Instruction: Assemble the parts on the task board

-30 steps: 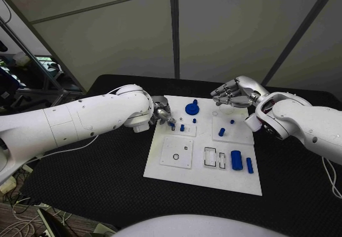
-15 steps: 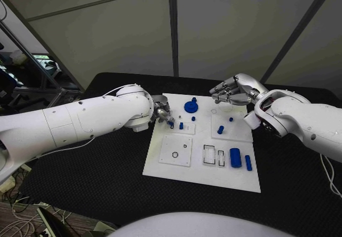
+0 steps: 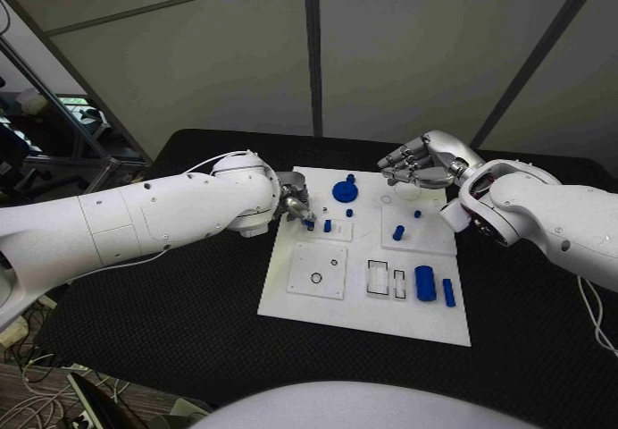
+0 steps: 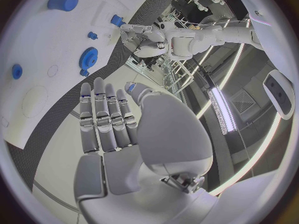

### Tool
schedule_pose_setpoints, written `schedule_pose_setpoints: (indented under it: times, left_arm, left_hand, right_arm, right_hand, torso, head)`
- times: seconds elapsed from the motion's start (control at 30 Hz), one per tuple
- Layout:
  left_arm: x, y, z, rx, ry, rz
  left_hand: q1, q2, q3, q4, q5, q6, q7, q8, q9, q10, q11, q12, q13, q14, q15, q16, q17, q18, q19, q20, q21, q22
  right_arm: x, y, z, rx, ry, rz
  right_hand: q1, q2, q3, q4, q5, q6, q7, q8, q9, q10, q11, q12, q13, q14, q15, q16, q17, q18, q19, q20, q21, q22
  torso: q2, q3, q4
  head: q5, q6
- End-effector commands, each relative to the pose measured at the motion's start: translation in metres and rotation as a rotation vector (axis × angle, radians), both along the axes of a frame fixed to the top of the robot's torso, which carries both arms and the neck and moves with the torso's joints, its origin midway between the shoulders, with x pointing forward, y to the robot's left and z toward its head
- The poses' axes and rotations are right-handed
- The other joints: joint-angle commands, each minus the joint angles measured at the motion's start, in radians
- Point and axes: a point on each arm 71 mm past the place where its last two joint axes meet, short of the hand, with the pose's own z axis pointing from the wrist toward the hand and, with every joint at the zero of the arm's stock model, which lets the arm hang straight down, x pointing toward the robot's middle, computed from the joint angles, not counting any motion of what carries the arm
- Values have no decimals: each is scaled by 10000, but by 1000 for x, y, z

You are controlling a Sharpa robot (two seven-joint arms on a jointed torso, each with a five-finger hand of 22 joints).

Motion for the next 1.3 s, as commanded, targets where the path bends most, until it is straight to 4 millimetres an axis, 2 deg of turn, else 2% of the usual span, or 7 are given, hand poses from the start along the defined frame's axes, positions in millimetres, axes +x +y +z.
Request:
schedule_pose_setpoints:
  times: [0.03,0.5,0.97,1.1,1.3]
  left_arm:
    - [-3,1,-5,509,223,-236]
    - [-5,-1,-6,663,329,-435]
    - [-3,1,-7,868,493,-523]
    - [0,0,-7,992,667,-601]
    - [4,-3,-8,1150,1019,-729]
  left_hand:
    - [2,108,821,-748,85,42,-74,45,735,414,-328,80,34,798,-91,44,1791,-588,47,-13,43,1310]
    - [-70,66,989,-836,215,92,-101,145,822,437,-353,103,64,801,-116,43,1791,-590,61,-42,49,1329]
    - [-142,7,1145,-897,255,86,-122,254,946,452,-374,103,63,803,-134,40,1789,-592,68,-62,48,1344]
    - [-145,6,1150,-898,256,85,-122,257,949,450,-374,99,56,803,-135,40,1790,-588,62,-62,32,1338]
    - [-147,5,1156,-899,257,83,-122,259,953,442,-374,86,36,802,-135,38,1787,-583,51,-63,4,1329]
  right_arm:
    - [0,1,1,39,-55,132]
    - [0,2,1,39,-40,153]
    - [-1,2,-1,36,3,157]
    - [0,3,-1,39,6,168]
    - [0,3,-1,37,14,169]
  right_hand:
    - [-63,35,39,-9,32,3,39,-39,10,-94,3,21,-9,-60,-1,-16,-11,122,22,63,-40,-12]
    - [-63,35,39,-9,32,3,39,-39,10,-94,3,21,-9,-60,-1,-16,-11,122,22,63,-40,-12]
    - [-63,35,39,-9,32,3,39,-39,10,-94,3,21,-9,-60,-1,-16,-11,122,22,63,-40,-12]
    - [-63,35,39,-9,32,3,39,-39,10,-94,3,21,-9,-60,-1,-16,-11,122,22,63,-40,-12]
    - [-63,35,39,-9,32,3,39,-39,10,-94,3,21,-9,-60,-1,-16,-11,122,22,63,-40,-12]
  torso:
    - [-3,-3,6]
    - [1,-6,4]
    - [-2,-2,-7]
    - [4,12,-8]
    - [7,1,-14]
  head:
    - [4,-24]
    - [26,-60]
    - [-7,-113]
    - [-27,-121]
    - [-53,-165]
